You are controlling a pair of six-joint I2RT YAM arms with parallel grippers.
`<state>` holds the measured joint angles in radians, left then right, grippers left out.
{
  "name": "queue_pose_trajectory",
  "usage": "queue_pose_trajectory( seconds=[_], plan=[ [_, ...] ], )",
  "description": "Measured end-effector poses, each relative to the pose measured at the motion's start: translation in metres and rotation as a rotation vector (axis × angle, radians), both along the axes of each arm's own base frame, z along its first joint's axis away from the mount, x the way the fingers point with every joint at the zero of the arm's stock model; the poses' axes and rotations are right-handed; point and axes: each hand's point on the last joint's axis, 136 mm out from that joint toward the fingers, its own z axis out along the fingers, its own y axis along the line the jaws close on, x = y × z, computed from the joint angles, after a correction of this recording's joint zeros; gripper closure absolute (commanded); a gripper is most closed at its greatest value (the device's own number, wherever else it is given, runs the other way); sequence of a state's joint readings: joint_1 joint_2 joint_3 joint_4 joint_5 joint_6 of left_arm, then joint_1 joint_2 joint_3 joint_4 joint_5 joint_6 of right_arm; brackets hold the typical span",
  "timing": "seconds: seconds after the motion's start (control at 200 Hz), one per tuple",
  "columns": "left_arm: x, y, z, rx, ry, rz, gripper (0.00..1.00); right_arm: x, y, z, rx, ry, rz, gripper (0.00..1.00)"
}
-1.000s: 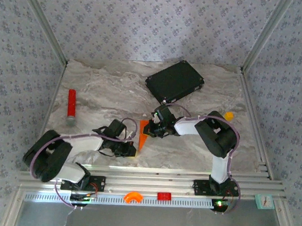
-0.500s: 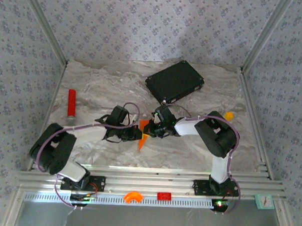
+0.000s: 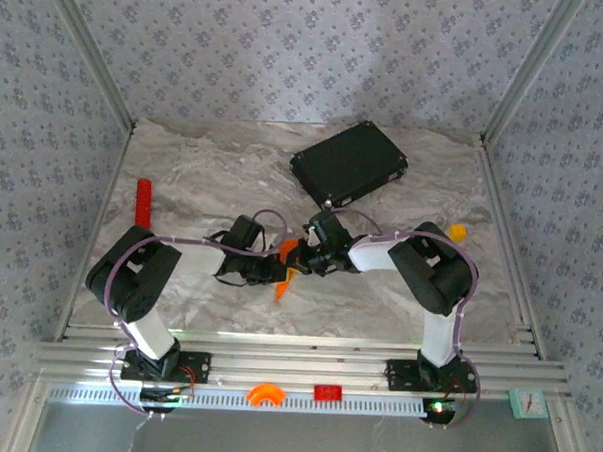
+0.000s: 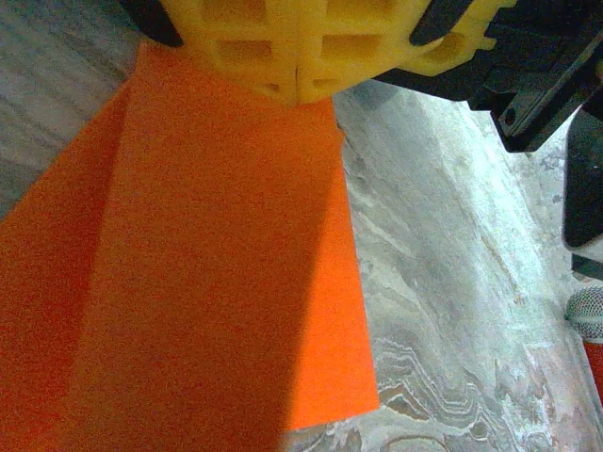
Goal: Fold a paper plane with a square sheet of paper (pick it up from the middle)
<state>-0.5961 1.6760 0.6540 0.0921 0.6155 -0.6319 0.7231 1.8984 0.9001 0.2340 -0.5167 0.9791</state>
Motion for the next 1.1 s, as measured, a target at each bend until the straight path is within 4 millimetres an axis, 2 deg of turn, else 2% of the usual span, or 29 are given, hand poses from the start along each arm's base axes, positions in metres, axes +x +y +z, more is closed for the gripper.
queue_pose_trajectory(
  seconds=[0.14, 0.25, 0.385, 0.545, 0.72, 1.099],
  plan=[
    [-0.003, 0.002, -0.001, -0.013, -0.048, -0.028, 1.0, 0.002, -0.006, 0.002, -0.01, 0.001, -0.006, 1.0],
    [-0.004, 0.002, -0.002, -0.023, -0.08, -0.05, 1.0, 0.012, -0.014, 0.008, -0.007, -0.027, -0.012, 1.0],
    [-0.005, 0.001, -0.001, -0.032, -0.097, -0.064, 1.0, 0.013, -0.013, 0.011, -0.001, -0.051, 0.023, 1.0],
    [-0.004, 0.001, -0.001, -0.03, -0.096, -0.072, 1.0, 0.009, -0.011, 0.0, -0.014, -0.028, 0.048, 1.0],
    [-0.005, 0.001, -0.001, -0.028, -0.097, -0.08, 1.0, 0.016, -0.017, -0.001, 0.028, 0.002, 0.053, 1.0],
    [-0.006, 0.001, -0.002, -0.037, -0.085, -0.085, 1.0, 0.06, -0.05, 0.0, 0.022, 0.011, -0.05, 1.0]
  ],
)
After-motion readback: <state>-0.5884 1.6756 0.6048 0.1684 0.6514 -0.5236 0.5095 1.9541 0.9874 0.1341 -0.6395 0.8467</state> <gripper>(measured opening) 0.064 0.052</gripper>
